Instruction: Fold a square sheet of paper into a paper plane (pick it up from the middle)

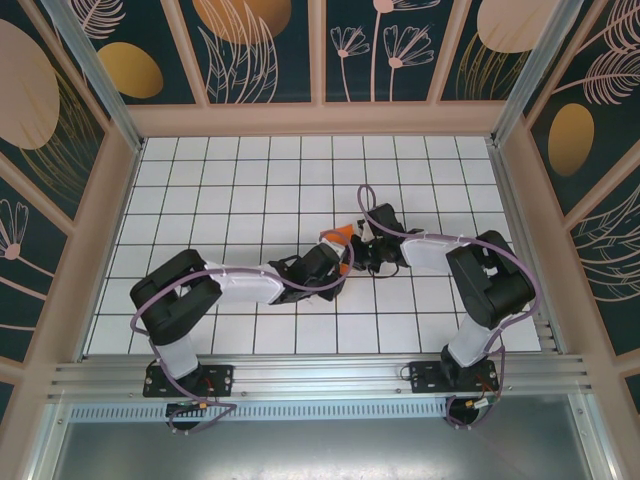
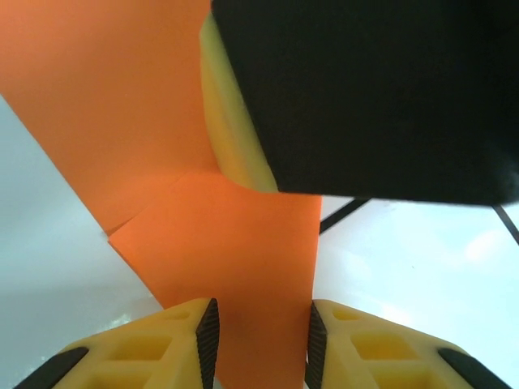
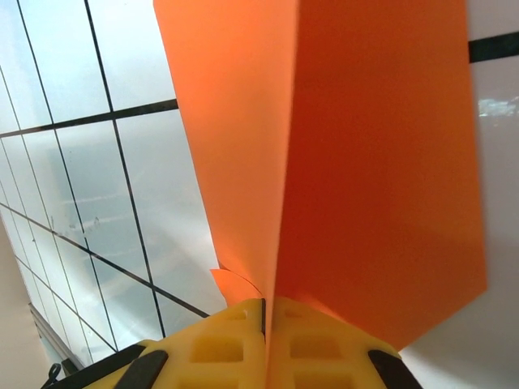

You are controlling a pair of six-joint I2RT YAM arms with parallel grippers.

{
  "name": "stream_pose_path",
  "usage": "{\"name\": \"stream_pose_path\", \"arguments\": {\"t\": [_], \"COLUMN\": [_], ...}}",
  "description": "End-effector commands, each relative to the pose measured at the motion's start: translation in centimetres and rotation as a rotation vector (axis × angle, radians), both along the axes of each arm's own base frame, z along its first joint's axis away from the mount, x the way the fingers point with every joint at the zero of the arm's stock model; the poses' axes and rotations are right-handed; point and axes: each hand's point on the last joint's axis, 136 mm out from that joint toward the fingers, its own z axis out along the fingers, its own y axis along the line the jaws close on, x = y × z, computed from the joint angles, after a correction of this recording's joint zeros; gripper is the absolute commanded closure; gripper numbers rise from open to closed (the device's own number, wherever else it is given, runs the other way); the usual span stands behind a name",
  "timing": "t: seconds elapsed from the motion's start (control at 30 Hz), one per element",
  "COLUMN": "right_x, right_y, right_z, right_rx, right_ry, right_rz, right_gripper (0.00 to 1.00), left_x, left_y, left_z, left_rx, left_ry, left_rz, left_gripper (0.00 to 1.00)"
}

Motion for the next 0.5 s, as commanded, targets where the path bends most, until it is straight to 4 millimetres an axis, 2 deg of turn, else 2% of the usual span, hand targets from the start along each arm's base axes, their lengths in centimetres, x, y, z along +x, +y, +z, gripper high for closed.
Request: {"name": "stream_pose_path", "arguments": {"t": [0.0, 0.37, 0.47], "right_x": [0.47, 0.57, 0.7], "right_y": [0.53, 0.39, 0.41], "right_z": [0.38, 0.07, 0.12], "right_rx": [0.001, -0.014, -0.017], "right_ry": [0.0, 0.004, 0.002], "right_rz": [-0.005, -0.009, -0.009], "right_gripper": [0.98, 0.96, 0.95], "left_x": [0.72, 0.68, 0.65], "left_y": [-0.16, -0.53, -0.6], "left_z": [0.08, -0.08, -0.07], "left_rx": [0.058, 0.091, 0.089], "left_ry": [-0.046, -0.063, -0.059], "left_rz": [-0.009, -0.027, -0.027], "left_gripper": [0.65, 0.76, 0.73]}}
